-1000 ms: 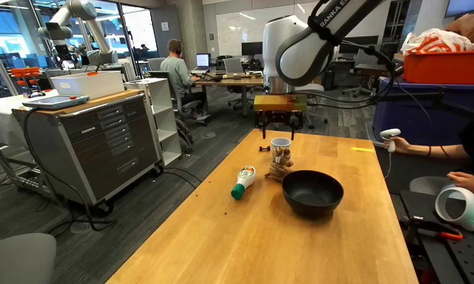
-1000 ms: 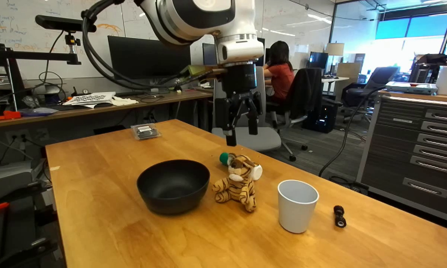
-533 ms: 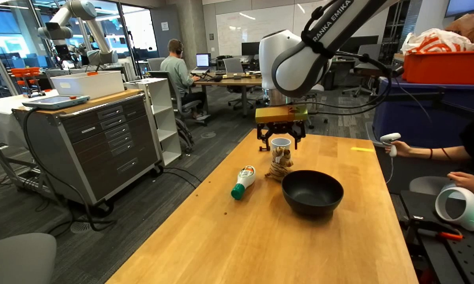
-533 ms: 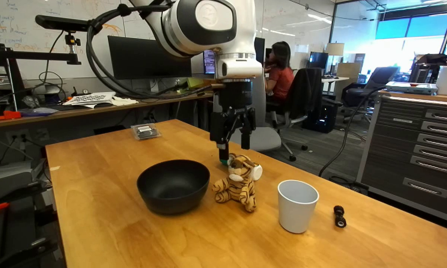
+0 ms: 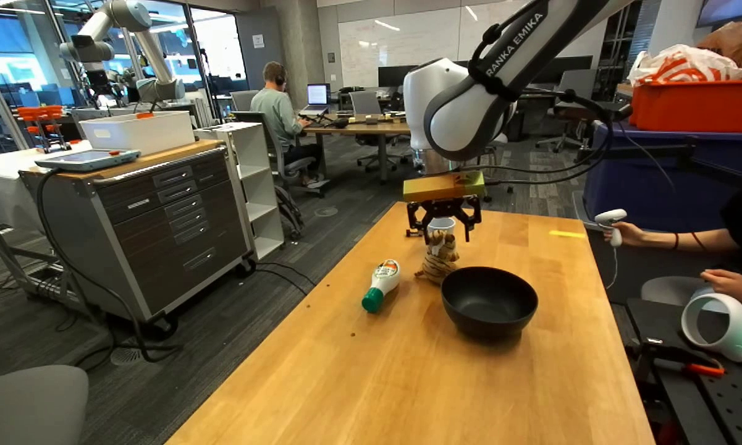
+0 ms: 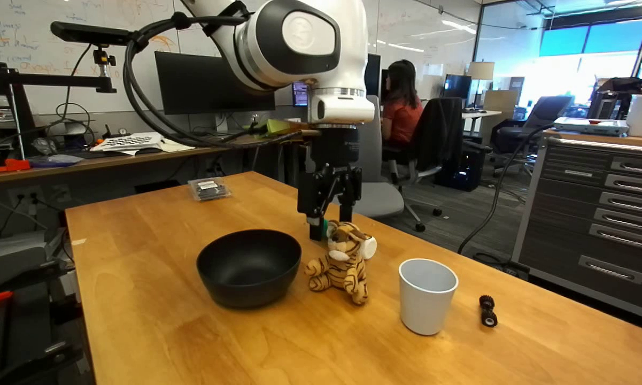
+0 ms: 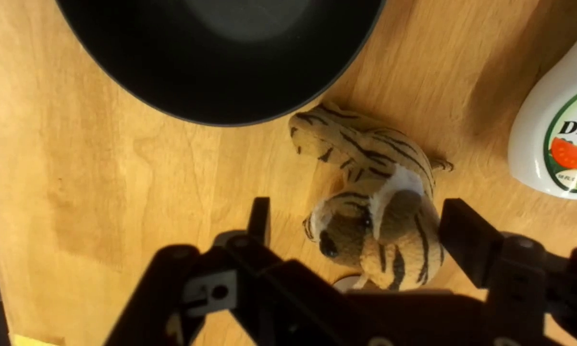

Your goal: Take the toy tiger from the table and place it in the black bowl

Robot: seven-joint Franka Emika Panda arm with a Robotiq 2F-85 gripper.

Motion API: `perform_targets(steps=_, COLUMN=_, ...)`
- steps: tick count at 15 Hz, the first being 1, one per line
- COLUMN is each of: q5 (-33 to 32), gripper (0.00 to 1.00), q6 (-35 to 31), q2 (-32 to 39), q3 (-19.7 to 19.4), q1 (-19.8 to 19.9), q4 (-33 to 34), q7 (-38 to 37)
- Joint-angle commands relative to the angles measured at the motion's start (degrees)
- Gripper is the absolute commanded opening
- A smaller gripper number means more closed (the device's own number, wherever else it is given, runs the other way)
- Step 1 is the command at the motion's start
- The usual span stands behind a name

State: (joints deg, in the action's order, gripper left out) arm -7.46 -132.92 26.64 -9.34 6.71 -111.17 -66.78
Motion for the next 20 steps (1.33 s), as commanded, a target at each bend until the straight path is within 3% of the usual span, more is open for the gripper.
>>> perform_targets(steps=1, q5=1.29, gripper=0.58, q6=3.29, q2=1.2, q3=-1.69, q1=-1.55, q4=2.66, q7=0.3)
perform_targets(steps=8, q5=0.68, gripper=0.05, q6=5.86, q2=1.37, q3=-1.94, q1=-2.49, q4=3.3, q7=-0.79)
perform_targets(steps=11, q5=0.7, gripper=0.0, q6=6.94, q2=0.97, q3=-1.85, q1=-2.78, q4=3.66, q7=-0.88)
perform_targets(steps=14, q5=0.91, gripper=0.01, q6=7.61, q2=-0.61, q3=-1.43, q1=-3.09, q4=3.38, q7=-0.34)
perform_targets(steps=20, q5=0.86, gripper=0.01, q6=6.05, q2=-10.05, q3=0.57, q1=-4.88, q4=-0.92, q7=3.74)
